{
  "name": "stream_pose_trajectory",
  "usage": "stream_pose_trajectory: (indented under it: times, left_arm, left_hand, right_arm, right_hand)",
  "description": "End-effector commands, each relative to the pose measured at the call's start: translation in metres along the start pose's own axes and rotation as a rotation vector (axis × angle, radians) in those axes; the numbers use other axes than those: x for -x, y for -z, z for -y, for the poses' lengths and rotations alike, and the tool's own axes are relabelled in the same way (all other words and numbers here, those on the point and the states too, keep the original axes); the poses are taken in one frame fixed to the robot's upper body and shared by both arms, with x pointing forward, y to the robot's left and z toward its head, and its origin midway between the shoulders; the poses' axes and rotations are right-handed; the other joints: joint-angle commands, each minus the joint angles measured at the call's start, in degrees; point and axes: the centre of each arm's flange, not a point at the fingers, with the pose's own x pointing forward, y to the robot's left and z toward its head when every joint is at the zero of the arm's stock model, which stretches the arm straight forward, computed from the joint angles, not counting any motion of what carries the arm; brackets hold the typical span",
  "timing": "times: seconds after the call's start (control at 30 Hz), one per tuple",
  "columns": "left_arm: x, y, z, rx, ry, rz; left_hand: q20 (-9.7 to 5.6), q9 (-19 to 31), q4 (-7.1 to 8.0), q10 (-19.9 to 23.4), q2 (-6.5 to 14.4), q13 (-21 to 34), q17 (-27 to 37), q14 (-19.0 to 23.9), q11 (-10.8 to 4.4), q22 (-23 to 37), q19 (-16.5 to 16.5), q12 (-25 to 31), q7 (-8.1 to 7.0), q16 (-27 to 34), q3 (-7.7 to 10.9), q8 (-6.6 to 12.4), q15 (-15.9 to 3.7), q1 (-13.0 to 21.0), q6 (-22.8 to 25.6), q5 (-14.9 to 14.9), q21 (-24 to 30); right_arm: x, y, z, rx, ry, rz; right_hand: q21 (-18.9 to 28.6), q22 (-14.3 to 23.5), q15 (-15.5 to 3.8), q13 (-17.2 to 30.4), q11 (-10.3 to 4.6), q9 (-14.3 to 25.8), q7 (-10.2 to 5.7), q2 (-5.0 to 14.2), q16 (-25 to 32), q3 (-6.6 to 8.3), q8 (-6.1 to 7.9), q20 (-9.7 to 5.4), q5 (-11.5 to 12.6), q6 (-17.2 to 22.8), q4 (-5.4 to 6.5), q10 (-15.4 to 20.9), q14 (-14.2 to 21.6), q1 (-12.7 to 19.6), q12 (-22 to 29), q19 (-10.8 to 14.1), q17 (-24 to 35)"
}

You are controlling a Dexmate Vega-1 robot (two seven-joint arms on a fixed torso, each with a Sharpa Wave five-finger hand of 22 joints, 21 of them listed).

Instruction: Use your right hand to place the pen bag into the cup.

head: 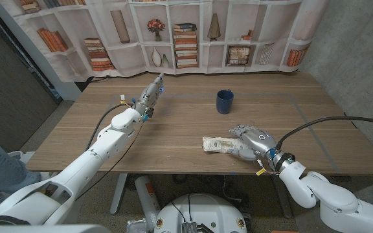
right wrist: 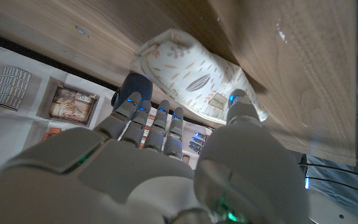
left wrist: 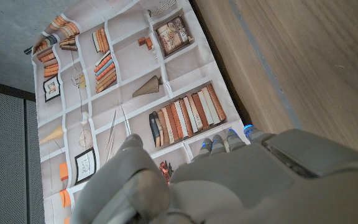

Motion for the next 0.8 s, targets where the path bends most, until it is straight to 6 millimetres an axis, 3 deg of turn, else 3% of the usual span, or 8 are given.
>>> stream_pose_trajectory:
  times: [0.03, 0.5, 0.8]
  left_arm:
    - [-0.0001, 0.0037, 0.0009, 0.005, -0.005, -0.006]
    - [-0.0025, 0.0073, 0.0031, 0.008, -0.006, -0.016]
    - [-0.0031, 0.0086, 0.0039, 0.008, -0.009, -0.021]
  left_hand:
    - [0.46, 0.3, 0.04, -1.2, -0.1, 0.2, 0.2, -4.8, -0.35, 0.3, -7.5, 0.2, -0.28, 0.3, -0.04, 0.08, -0.38, 0.6, -0.1, -0.1, 0.3]
    - [0.58, 0.3, 0.05, -1.1, -0.1, 0.2, 0.2, -4.9, -0.44, 0.3, -7.5, 0.2, -0.28, 0.3, -0.17, 0.08, -0.37, 0.7, 0.0, -0.1, 0.3]
    - [0.67, 0.3, 0.05, -1.1, 0.0, 0.2, 0.2, -4.8, -0.42, 0.3, -7.6, 0.3, -0.25, 0.3, -0.24, 0.09, -0.36, 0.7, 0.0, -0.1, 0.3]
  right_arm:
    - [0.0004, 0.0042, -0.0079, -0.014, -0.003, -0.017]
    - [-0.0009, 0.0108, -0.0134, -0.026, 0.009, -0.024]
    - [-0.0023, 0.0138, -0.0146, -0.029, 0.045, -0.023]
  right_hand:
    - [0.3, 0.2, -1.95, 0.1, 0.07, 0.1, -0.35, 0.04, 0.3, 0.11, 0.51, -2.06, 0.5, 1.4, 0.38, 0.9, 0.7, 1.0, 0.3, 0.6, 0.3]
    - [0.4, 0.2, -2.83, 0.1, -0.36, 0.2, -1.40, 0.44, 0.4, 0.40, 1.69, -2.32, 0.6, 5.9, 0.63, 3.4, 2.5, 1.7, 1.0, 1.5, 0.3]
    - [0.7, 0.2, -3.79, 0.1, -1.18, 0.6, -2.56, 0.98, 0.5, 0.73, 3.96, -2.35, 0.6, 14.0, 0.94, 7.7, 5.6, 2.6, 2.1, 3.6, 0.2]
